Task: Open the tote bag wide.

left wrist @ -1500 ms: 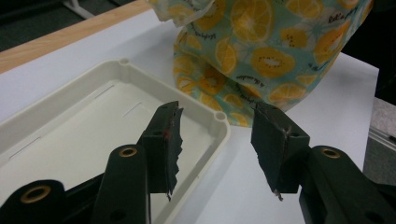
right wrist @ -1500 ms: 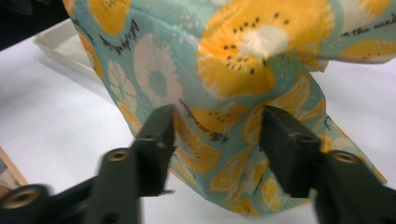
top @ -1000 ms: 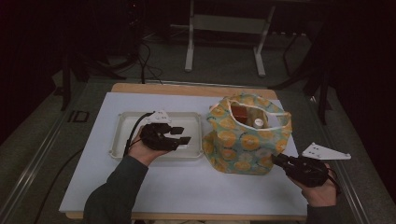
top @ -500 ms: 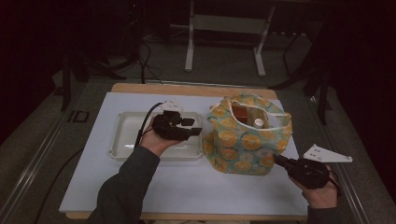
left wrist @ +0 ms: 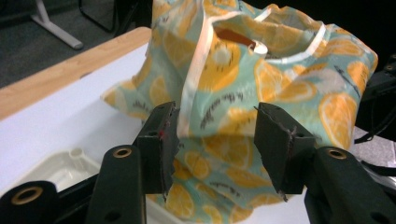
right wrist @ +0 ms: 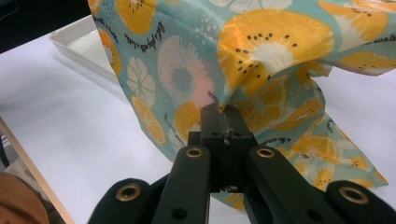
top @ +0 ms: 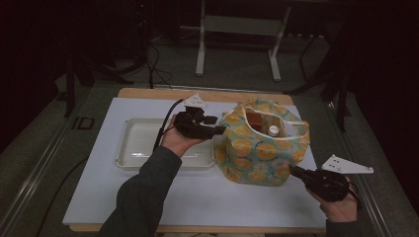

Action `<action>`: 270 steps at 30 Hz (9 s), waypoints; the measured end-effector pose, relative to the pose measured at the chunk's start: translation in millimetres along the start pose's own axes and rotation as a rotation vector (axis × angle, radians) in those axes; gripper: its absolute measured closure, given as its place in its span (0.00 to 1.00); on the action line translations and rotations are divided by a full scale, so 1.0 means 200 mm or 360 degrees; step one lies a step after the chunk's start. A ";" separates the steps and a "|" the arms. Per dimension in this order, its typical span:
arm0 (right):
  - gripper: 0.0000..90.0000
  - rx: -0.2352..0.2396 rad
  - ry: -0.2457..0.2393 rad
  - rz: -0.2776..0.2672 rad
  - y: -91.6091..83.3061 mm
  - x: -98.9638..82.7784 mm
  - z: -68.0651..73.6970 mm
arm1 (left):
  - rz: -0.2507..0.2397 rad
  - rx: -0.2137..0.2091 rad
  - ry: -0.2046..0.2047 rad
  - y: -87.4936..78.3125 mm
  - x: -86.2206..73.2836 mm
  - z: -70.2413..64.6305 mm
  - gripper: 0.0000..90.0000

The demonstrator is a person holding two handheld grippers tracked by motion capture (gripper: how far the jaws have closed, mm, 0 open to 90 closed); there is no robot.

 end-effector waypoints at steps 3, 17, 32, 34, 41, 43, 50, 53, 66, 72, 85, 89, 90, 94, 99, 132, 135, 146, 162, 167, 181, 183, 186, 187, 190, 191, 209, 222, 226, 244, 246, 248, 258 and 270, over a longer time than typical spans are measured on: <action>1.00 0.0002 -0.0006 0.0001 0.00 0.00 0.00 | 0.0006 0.0009 -0.0001 0.03 0.04 0.02 0.52; 0.99 0.0006 -0.0008 -0.0014 -0.01 0.00 0.00 | 0.0133 0.0096 0.0110 0.15 0.13 0.00 0.81; 0.99 -0.0007 0.0002 0.0009 0.00 -0.04 -0.02 | -0.0132 -0.0040 0.0326 -0.09 0.24 -0.20 0.97; 0.99 -0.0028 -0.0014 0.0033 0.02 -0.05 -0.02 | -0.0138 -0.0057 0.0378 -0.12 0.24 -0.24 0.97; 0.99 -0.0045 0.0014 0.0086 0.09 -0.08 -0.04 | -0.0103 -0.0138 0.0459 -0.14 0.18 -0.35 0.97; 0.99 -0.0055 0.0026 0.0098 0.11 -0.09 -0.04 | -0.0079 -0.0147 0.0472 -0.13 0.15 -0.37 0.97; 0.98 -0.0087 0.0062 0.0145 0.16 -0.14 -0.06 | -0.0031 -0.0211 0.0457 -0.09 0.02 -0.40 0.97; 0.98 -0.0094 0.0083 0.0163 0.19 -0.15 -0.07 | 0.0018 -0.0250 0.0435 -0.06 -0.04 -0.40 0.96; 0.88 -0.0109 0.0118 0.0154 0.15 -0.16 -0.09 | 0.0163 -0.0253 0.0376 0.08 -0.22 -0.37 0.96; 0.74 -0.0086 0.0101 0.0108 0.05 -0.13 -0.05 | 0.0218 -0.0235 0.0383 0.14 -0.25 -0.36 0.96; 0.57 -0.0063 0.0051 -0.0080 -0.10 0.04 0.04 | 0.0314 -0.0205 0.0402 0.20 -0.29 -0.36 0.96; 0.64 -0.0077 0.0009 -0.0105 -0.10 0.08 0.06 | 0.0330 -0.0198 0.0399 0.21 -0.29 -0.36 0.96; 0.70 -0.0082 0.0000 -0.0112 -0.10 0.09 0.06 | 0.0333 -0.0197 0.0393 0.22 -0.29 -0.35 0.96; 0.95 -0.0150 -0.0029 -0.0166 -0.11 0.09 0.07 | 0.0357 -0.0193 0.0368 0.23 -0.31 -0.33 0.95; 1.00 -0.0130 -0.0081 -0.0207 -0.13 0.05 0.08 | 0.0361 -0.0186 0.0351 0.24 -0.33 -0.32 0.95; 1.00 -0.0032 -0.0083 -0.0050 0.02 -0.10 0.07 | 0.0105 -0.0173 0.0194 -0.05 -0.28 -0.25 0.55; 1.00 -0.0029 -0.0086 -0.0050 0.02 -0.09 0.08 | 0.0084 -0.0155 0.0202 -0.07 -0.24 -0.24 0.54; 0.99 -0.0005 -0.0109 -0.0046 0.03 -0.08 0.09 | 0.0125 -0.0114 0.0221 0.03 -0.14 -0.22 0.45; 0.99 -0.0008 -0.0108 -0.0070 0.01 -0.08 0.08 | 0.0248 0.0017 0.0349 0.09 -0.11 -0.24 0.92; 0.98 -0.0008 -0.0104 -0.0068 0.02 -0.07 0.09 | 0.0208 0.0022 0.0333 0.05 -0.10 -0.24 0.99; 0.98 -0.0023 -0.0093 -0.0057 0.03 -0.08 0.07 | -0.0012 -0.0058 0.0335 -0.07 -0.03 -0.31 0.99; 0.98 -0.0032 -0.0089 -0.0051 0.04 -0.09 0.07 | -0.0044 -0.0069 0.0362 -0.09 -0.02 -0.34 0.99; 0.99 -0.0038 -0.0071 -0.0046 0.06 -0.10 0.05 | -0.0096 -0.0105 0.0375 -0.11 -0.01 -0.36 0.99; 0.99 -0.0041 -0.0065 -0.0043 0.07 -0.10 0.04 | -0.0112 -0.0122 0.0383 -0.12 0.00 -0.37 0.99; 0.99 -0.0046 -0.0035 -0.0036 0.08 -0.11 0.02 | -0.0124 -0.0221 0.0408 -0.12 -0.01 -0.40 0.99; 0.99 -0.0046 -0.0035 -0.0036 0.08 -0.11 0.02 | -0.0124 -0.0221 0.0408 -0.12 -0.01 -0.40 0.99; 0.99 -0.0163 0.0111 0.0031 0.11 -0.20 -0.12 | 0.0228 -0.0368 0.0443 0.13 -0.26 -0.41 0.99; 0.97 -0.0179 0.0137 0.0054 0.08 -0.24 -0.16 | 0.0416 -0.0302 0.0387 0.27 -0.40 -0.35 0.99; 0.92 -0.0179 0.0140 0.0038 0.04 -0.24 -0.17 | 0.0433 -0.0282 0.0366 0.29 -0.42 -0.33 0.99; 0.43 -0.0119 0.0021 -0.0092 -0.16 -0.12 -0.05 | 0.0283 -0.0328 0.0382 0.25 -0.36 -0.37 0.98; 0.42 -0.0114 -0.0004 -0.0102 -0.16 -0.11 -0.04 | 0.0262 -0.0347 0.0397 0.25 -0.35 -0.40 0.98; 0.41 -0.0096 -0.0029 -0.0104 -0.18 -0.09 -0.02 | 0.0254 -0.0360 0.0418 0.25 -0.34 -0.42 0.97; 0.36 -0.0077 -0.0086 -0.0136 -0.26 -0.08 0.01 | 0.0240 -0.0373 0.0486 0.27 -0.30 -0.50 0.97; 0.41 -0.0070 -0.0157 -0.0200 -0.29 0.00 0.06 | 0.0254 -0.0415 0.0504 0.33 -0.31 -0.56 0.96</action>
Point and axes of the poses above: each handheld gripper's, and its own axes: y roughly forward along the jaws, x roughly out of its top, z roughly to its left, the point moved 4 cm from there along y, roughly forward along the jaws, and after that the axes turned 9 degrees about y, right-handed, at the moved point
